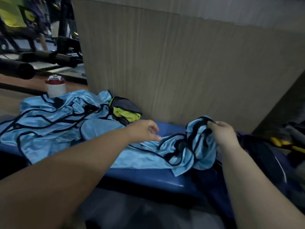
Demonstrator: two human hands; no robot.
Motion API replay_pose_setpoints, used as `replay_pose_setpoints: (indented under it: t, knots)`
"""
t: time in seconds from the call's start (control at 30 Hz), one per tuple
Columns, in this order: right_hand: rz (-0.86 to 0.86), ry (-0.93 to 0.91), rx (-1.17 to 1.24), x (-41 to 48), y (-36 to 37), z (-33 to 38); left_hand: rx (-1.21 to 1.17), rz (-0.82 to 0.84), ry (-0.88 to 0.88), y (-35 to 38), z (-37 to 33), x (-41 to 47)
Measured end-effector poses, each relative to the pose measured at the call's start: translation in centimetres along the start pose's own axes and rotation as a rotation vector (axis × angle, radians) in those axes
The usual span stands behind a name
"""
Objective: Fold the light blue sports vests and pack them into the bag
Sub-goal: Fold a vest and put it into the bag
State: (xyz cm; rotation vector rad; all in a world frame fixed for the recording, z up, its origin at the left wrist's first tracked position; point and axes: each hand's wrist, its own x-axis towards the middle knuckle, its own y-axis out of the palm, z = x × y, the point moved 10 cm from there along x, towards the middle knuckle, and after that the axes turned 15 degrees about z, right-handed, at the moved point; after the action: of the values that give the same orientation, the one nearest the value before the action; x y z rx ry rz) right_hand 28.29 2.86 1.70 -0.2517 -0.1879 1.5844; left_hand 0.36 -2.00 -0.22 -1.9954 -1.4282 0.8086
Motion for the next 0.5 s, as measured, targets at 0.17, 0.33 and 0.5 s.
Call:
replay_pose_setpoints:
  t: [0.17,0.33,0.5]
  knots:
    - [0.305,-0.023,0.230,-1.3,4.1,-2.7,-0.283,0.045,0.118,6.5,-5.3,1.9]
    - [0.509,-0.075,0.365,-2.9,5.7,-3.4,-0.433,-0.135,0.082,7.4,-5.4,3.2]
    - [0.493,-0.144,-0.126,-3.1,3.8,-4.1,-0.690,-0.161,0.062,7.0,-4.4,3.0]
